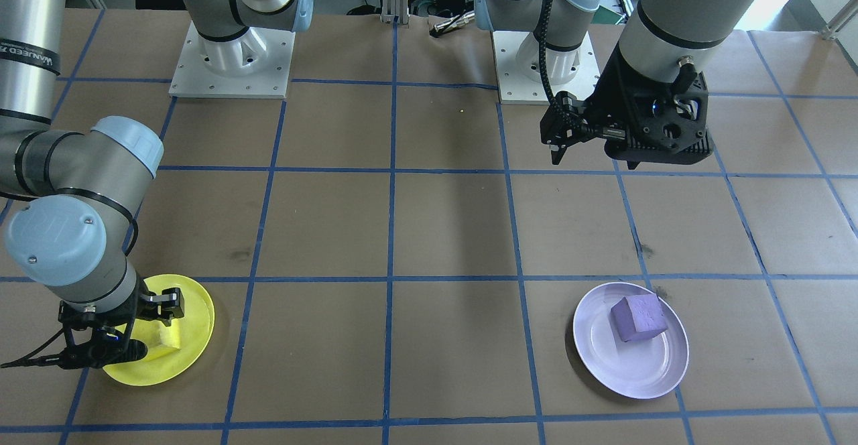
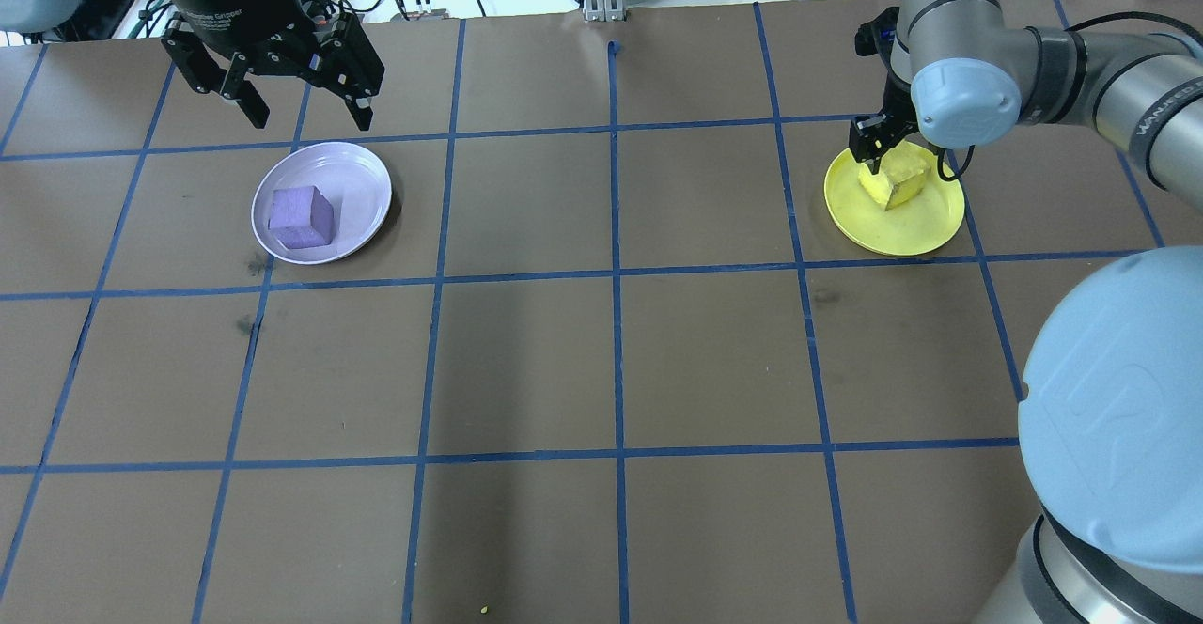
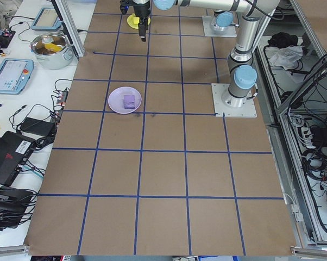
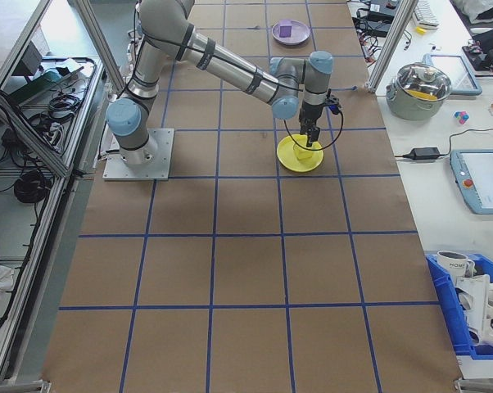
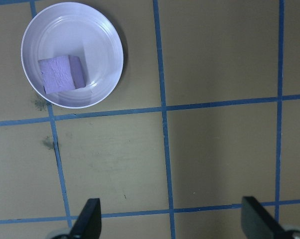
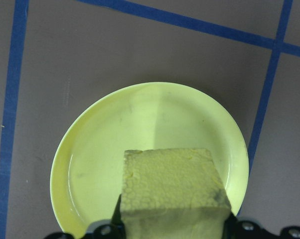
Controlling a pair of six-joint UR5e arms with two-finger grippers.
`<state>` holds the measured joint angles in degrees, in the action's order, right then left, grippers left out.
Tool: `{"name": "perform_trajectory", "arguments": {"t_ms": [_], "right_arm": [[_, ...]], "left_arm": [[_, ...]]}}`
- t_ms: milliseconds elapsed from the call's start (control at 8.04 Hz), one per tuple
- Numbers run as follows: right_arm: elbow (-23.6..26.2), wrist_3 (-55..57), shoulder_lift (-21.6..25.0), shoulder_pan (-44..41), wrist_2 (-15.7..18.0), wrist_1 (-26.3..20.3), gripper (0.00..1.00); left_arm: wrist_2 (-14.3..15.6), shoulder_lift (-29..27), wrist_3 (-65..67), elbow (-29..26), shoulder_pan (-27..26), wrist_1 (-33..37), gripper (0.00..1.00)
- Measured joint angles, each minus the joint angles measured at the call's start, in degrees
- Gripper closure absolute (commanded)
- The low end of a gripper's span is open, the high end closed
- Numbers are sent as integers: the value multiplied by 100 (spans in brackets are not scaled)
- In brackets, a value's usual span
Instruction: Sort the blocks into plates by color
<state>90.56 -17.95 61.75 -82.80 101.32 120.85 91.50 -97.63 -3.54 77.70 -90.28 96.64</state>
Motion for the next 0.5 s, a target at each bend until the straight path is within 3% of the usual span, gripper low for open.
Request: {"name": "perform_trajectory", "arguments": {"t_ms": [249, 497], "right_arm": [[-10, 32, 99, 0, 8, -41, 0], [12, 110, 515, -20, -47, -251, 0]], "left_arm": [[0, 17, 2, -3, 1, -18, 0], [14, 42, -11, -1, 2, -22, 0]]}}
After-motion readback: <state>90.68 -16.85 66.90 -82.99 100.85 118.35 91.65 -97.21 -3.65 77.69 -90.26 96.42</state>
